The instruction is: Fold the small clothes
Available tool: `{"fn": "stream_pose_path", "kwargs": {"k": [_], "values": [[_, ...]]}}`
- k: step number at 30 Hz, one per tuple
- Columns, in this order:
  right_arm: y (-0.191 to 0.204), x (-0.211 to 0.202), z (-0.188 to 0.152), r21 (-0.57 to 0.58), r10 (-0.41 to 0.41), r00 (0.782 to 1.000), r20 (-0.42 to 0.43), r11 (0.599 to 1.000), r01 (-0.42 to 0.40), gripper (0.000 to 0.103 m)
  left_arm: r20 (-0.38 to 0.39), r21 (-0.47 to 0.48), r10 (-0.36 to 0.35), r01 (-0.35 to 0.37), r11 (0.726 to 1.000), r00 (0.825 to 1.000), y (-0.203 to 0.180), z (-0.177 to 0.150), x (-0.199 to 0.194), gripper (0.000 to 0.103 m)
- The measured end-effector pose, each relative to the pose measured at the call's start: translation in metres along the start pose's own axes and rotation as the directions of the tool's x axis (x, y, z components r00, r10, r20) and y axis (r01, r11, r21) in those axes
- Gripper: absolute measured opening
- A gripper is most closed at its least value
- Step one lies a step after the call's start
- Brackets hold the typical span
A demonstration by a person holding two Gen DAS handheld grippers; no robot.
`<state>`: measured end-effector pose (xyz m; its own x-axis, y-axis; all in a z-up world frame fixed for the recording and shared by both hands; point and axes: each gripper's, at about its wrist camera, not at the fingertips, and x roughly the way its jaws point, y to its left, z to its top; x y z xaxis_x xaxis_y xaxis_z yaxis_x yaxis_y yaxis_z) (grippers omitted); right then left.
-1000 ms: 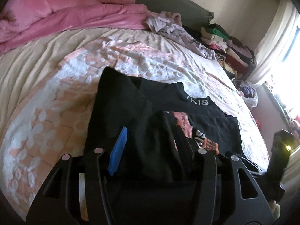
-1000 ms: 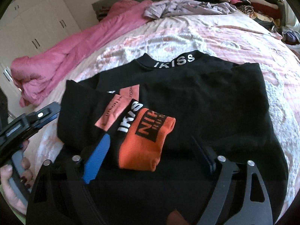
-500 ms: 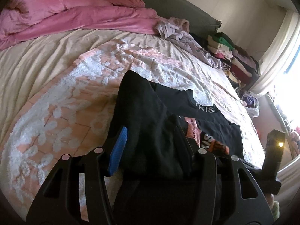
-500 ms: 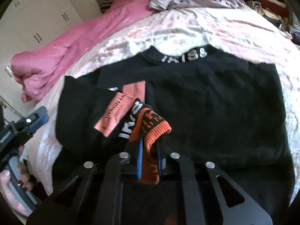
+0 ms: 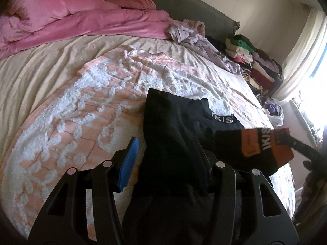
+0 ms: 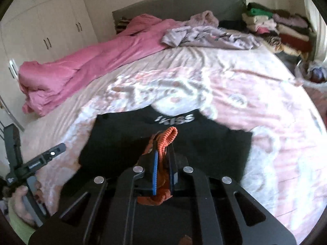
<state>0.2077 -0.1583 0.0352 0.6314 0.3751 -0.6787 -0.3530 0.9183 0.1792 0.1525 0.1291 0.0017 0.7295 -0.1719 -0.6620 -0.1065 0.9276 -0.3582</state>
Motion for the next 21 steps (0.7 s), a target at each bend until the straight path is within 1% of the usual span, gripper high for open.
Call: {"fn": "stream_pose_path", "kwargs": {"k": [3,9,11,13,16,18,19,20,21], "values": [[-0.012,0.005,-0.001,-0.007,-0.036,0.999,-0.017,0.999,0.036,0.007,-0.016,0.028,0.001,-0.001,1.0,1.0,-0.011,0.001,0.008,0.044],[-0.028,0.023,-0.014,-0.01,-0.086,0.995,-0.043,0.996,0.085,0.007,-0.077,0.115,-0.001,0.009,0.993,0.997,-0.046,0.003,0.037,0.044],[-0.035,0.027,-0.017,0.005,-0.09,0.994,-0.053,0.996,0.091,0.007,-0.109,0.144,-0.011,0.027,0.989,0.994,-0.057,0.001,0.049,0.044],[-0.039,0.029,-0.019,0.017,-0.095,0.994,-0.059,0.995,0.096,0.007,-0.141,0.174,-0.007,0.032,0.984,0.99,-0.067,-0.001,0.063,0.044],[-0.046,0.03,-0.021,0.045,-0.096,0.993,-0.062,0.994,0.099,0.007,-0.175,0.2,0.008,0.028,0.979,0.985,-0.075,-0.005,0.079,0.044],[-0.048,0.03,-0.021,0.051,-0.102,0.993,-0.063,0.993,0.105,0.007,-0.195,0.214,0.031,0.012,0.977,0.98,-0.077,-0.009,0.09,0.044],[-0.048,0.03,-0.021,0.052,-0.11,0.992,-0.062,0.992,0.114,0.01,-0.206,0.22,0.044,0.003,0.975,0.978,-0.076,-0.011,0.096,0.044],[-0.05,0.028,-0.022,0.058,-0.125,0.991,-0.051,0.99,0.128,0.019,-0.209,0.22,0.051,-0.003,0.976,0.977,-0.075,-0.014,0.098,0.044],[-0.051,0.025,-0.022,0.06,-0.135,0.99,-0.039,0.989,0.137,0.024,-0.211,0.221,0.056,-0.008,0.975,0.976,-0.074,-0.016,0.1,0.044]]}}
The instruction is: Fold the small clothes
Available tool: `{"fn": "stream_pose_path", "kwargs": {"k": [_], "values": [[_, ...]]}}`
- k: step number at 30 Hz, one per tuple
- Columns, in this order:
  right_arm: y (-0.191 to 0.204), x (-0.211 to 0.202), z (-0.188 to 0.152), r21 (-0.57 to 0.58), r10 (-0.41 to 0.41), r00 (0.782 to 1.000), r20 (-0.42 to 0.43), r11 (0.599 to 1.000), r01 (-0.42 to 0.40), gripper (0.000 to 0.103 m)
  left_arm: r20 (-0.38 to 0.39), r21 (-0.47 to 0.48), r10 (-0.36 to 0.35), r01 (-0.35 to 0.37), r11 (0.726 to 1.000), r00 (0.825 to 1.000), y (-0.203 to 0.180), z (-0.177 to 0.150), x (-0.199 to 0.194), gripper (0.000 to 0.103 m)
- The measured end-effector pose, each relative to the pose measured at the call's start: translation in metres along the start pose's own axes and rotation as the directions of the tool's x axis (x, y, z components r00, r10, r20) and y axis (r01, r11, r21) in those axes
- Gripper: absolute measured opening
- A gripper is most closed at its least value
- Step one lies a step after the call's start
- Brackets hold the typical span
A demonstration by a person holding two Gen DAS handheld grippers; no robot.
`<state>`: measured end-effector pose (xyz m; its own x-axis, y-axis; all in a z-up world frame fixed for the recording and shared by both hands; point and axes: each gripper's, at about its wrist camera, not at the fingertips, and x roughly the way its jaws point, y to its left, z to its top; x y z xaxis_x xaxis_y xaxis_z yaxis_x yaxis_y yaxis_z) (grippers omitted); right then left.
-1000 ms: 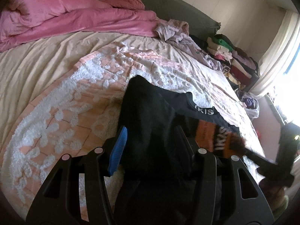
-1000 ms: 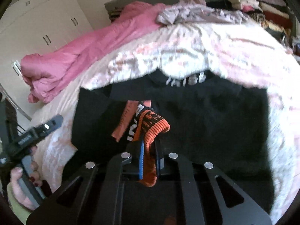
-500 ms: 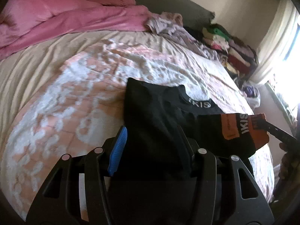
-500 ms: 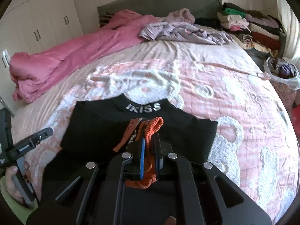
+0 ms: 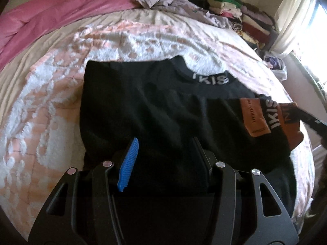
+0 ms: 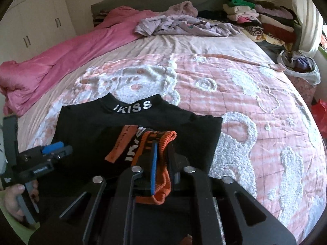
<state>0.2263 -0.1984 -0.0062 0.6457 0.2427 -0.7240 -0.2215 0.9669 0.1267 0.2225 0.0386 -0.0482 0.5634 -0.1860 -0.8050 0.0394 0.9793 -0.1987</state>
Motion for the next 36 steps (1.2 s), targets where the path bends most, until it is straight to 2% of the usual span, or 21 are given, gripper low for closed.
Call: {"fn": "stream_pose_path", "kwargs": {"k": [1,5,10,14,23,36], "values": [[-0.001,-0.003,-0.001,0.003,-0.006,1.0,0.013,1.0,0.006,0.03,0.0,0.003,0.003,-0.003,1.0,1.0,0.001,-0.002,0.002,0.044],[-0.002,-0.01,-0.007,0.009,0.004,0.999,0.032,1.0,-0.004,0.03,0.007,0.021,0.015,-0.016,1.0,1.0,-0.001,-0.005,0.003,0.044],[0.016,0.001,-0.021,-0.032,0.065,0.998,-0.014,0.997,-0.065,0.031,0.009,0.028,0.021,-0.022,0.999,1.0,-0.003,-0.005,0.002,0.044],[0.024,0.018,-0.029,-0.018,0.106,0.992,-0.061,0.994,-0.107,0.031,0.008,0.032,0.023,-0.023,0.999,1.0,-0.003,-0.006,0.002,0.044],[0.023,0.06,-0.047,0.028,0.082,0.986,-0.144,0.997,-0.079,0.031,0.011,0.037,0.025,-0.025,0.999,1.0,-0.004,-0.008,0.002,0.044],[0.026,0.07,-0.044,0.03,0.056,0.983,-0.175,0.998,-0.051,0.031,0.009,0.033,0.029,-0.029,0.999,1.0,-0.005,-0.009,0.001,0.044]]}}
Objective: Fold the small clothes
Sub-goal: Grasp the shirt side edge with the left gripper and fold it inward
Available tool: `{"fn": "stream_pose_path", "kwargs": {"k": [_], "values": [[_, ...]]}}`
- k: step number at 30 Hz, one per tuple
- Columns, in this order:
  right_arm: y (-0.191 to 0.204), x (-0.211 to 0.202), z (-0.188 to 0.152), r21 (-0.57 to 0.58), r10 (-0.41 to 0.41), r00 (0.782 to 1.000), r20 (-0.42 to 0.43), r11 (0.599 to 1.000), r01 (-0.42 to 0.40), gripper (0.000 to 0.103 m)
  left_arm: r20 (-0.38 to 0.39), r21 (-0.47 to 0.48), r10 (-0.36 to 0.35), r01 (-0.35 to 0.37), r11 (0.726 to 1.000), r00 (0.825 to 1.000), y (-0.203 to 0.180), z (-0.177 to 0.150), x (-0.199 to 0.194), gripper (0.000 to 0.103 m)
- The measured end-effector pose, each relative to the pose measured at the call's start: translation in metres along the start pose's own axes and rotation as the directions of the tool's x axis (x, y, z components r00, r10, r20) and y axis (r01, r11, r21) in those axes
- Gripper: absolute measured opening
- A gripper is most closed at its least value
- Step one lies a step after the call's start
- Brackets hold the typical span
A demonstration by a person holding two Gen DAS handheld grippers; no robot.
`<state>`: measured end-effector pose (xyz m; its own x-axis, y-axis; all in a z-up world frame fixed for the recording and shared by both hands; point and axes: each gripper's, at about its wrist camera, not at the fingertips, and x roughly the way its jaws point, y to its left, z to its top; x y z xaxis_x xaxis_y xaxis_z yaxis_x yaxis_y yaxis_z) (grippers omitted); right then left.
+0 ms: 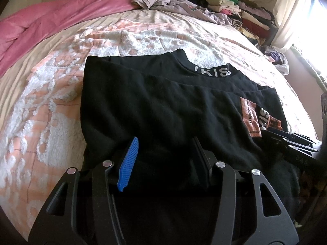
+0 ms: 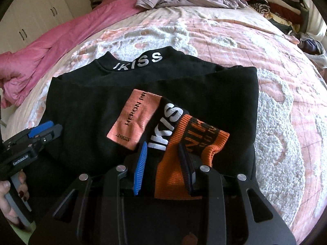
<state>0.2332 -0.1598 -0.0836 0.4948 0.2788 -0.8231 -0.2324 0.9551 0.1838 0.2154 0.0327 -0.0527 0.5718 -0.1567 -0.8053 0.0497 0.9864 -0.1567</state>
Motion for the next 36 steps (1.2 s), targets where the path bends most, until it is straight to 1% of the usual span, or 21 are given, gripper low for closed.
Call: {"fn": "stream_pose_path", "kwargs": {"k": [3,5,7,12,14,15,16,17,21,25,26,28,30,32,33,34,35,36], "values": [[-0.001,-0.002,0.001,0.017,0.015,1.0,-0.001,1.0,-0.015,0.032,-0.001,-0.008,-0.004,0.004,1.0,1.0,0.001,0.001,-0.004,0.045],[-0.003,-0.006,0.001,0.04,0.041,0.999,0.005,0.998,-0.041,0.037,-0.001,-0.011,-0.008,0.008,1.0,1.0,0.002,0.001,-0.007,0.046],[-0.004,-0.011,0.001,0.045,0.05,0.999,0.009,0.998,-0.05,0.043,-0.001,-0.011,-0.008,0.008,1.0,1.0,0.002,0.001,-0.01,0.047],[-0.01,-0.039,0.001,0.049,0.054,0.997,0.059,0.997,-0.057,0.05,0.018,-0.02,-0.005,0.005,1.0,1.0,0.002,0.003,-0.024,0.049],[-0.013,-0.053,0.001,0.047,0.06,0.994,0.087,0.997,-0.065,0.056,0.03,-0.023,-0.007,0.008,1.0,1.0,0.001,0.003,-0.031,0.049],[-0.013,-0.058,0.001,0.048,0.059,0.993,0.098,0.997,-0.064,0.057,0.035,-0.024,-0.007,0.008,1.0,0.999,0.001,0.003,-0.034,0.05],[-0.015,-0.063,0.001,0.048,0.059,0.993,0.107,0.997,-0.064,0.058,0.041,-0.024,-0.006,0.007,1.0,0.999,0.0,0.004,-0.038,0.055],[-0.017,-0.07,0.001,0.049,0.062,0.991,0.12,0.996,-0.068,0.059,0.047,-0.023,-0.005,0.006,1.0,0.999,-0.001,0.003,-0.041,0.056],[-0.022,-0.094,0.0,0.05,0.069,0.984,0.165,0.996,-0.078,0.062,0.066,-0.017,-0.003,0.004,1.0,0.998,-0.005,0.002,-0.053,0.058],[-0.025,-0.113,-0.002,0.042,0.081,0.977,0.196,0.995,-0.091,0.064,0.084,-0.012,0.0,0.002,1.0,0.996,-0.011,-0.001,-0.066,0.069],[-0.026,-0.118,-0.003,0.039,0.086,0.975,0.204,0.995,-0.096,0.066,0.088,-0.012,0.0,0.001,1.0,0.996,-0.012,-0.002,-0.07,0.069],[-0.027,-0.128,-0.006,0.033,0.098,0.97,0.221,0.994,-0.107,0.069,0.096,-0.009,0.002,-0.001,1.0,0.995,-0.015,-0.003,-0.076,0.078],[-0.029,-0.141,-0.009,0.024,0.112,0.965,0.238,0.992,-0.121,0.07,0.106,-0.005,-0.003,0.004,1.0,0.994,-0.018,-0.004,-0.084,0.078],[-0.031,-0.153,-0.012,0.015,0.127,0.959,0.254,0.991,-0.135,0.071,0.118,-0.001,-0.007,0.007,1.0,0.993,-0.022,-0.004,-0.092,0.082],[-0.032,-0.161,-0.015,0.008,0.138,0.955,0.264,0.989,-0.146,0.071,0.123,0.0,-0.01,0.01,1.0,0.992,-0.023,-0.006,-0.096,0.087],[-0.033,-0.17,-0.017,0.0,0.148,0.951,0.271,0.988,-0.154,0.073,0.13,0.004,-0.013,0.012,1.0,0.991,-0.025,-0.006,-0.1,0.087],[-0.033,-0.176,-0.02,-0.005,0.152,0.948,0.279,0.988,-0.157,0.079,0.138,0.011,-0.014,0.012,1.0,0.99,-0.027,-0.007,-0.104,0.087],[-0.033,-0.183,-0.024,-0.013,0.157,0.945,0.287,0.987,-0.161,0.08,0.147,0.017,-0.013,0.011,1.0,0.989,-0.029,-0.008,-0.109,0.087]]}}
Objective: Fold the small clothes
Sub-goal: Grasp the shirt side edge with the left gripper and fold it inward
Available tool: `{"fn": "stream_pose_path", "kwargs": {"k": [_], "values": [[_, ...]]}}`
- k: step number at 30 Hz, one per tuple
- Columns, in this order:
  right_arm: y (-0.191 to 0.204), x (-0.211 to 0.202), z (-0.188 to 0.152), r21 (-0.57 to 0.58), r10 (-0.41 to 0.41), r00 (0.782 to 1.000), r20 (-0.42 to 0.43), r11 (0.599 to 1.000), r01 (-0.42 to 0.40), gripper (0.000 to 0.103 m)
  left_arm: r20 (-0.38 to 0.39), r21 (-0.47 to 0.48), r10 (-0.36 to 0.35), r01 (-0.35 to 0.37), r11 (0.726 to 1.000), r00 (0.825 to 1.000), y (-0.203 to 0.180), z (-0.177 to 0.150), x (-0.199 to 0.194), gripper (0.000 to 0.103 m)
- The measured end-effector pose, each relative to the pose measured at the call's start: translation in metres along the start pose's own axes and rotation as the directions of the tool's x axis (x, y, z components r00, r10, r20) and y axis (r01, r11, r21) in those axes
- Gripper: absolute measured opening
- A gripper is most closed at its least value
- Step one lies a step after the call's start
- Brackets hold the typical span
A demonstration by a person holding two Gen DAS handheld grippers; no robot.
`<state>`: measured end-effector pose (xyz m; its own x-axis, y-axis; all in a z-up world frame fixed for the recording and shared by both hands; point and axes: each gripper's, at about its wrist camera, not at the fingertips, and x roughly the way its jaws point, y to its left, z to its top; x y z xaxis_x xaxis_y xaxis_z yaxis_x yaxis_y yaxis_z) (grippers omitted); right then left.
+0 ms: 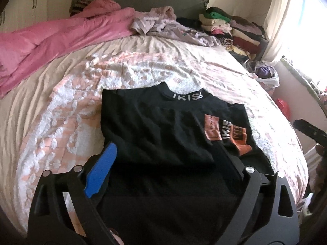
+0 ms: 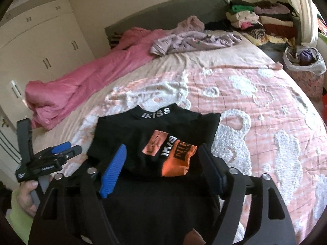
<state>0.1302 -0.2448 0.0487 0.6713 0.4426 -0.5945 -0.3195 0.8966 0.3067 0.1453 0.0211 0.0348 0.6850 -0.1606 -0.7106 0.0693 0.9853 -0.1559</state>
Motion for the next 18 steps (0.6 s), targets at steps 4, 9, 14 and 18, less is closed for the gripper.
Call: {"fn": "stream_pose_path", "kwargs": {"k": [4,9,14,18], "values": [[0.002,-0.032,-0.007,-0.025,0.011,1.0,0.025,1.0,-0.011,0.08,0.021,0.007,-0.005,0.005,1.0,1.0,-0.004,-0.004,-0.014,0.09],[0.005,-0.065,-0.022,-0.045,0.008,0.999,0.054,0.999,-0.005,0.083,0.037,0.026,-0.009,0.008,1.0,0.999,-0.005,-0.012,-0.029,0.092],[0.007,-0.079,-0.039,-0.059,-0.011,0.998,0.062,0.998,0.014,0.083,0.045,0.023,-0.01,0.009,1.0,0.999,0.001,-0.02,-0.042,0.092],[0.01,-0.081,-0.055,-0.064,-0.009,0.999,0.041,0.998,0.011,0.083,0.047,0.036,0.005,-0.007,0.999,0.999,0.007,-0.031,-0.05,0.092]]}}
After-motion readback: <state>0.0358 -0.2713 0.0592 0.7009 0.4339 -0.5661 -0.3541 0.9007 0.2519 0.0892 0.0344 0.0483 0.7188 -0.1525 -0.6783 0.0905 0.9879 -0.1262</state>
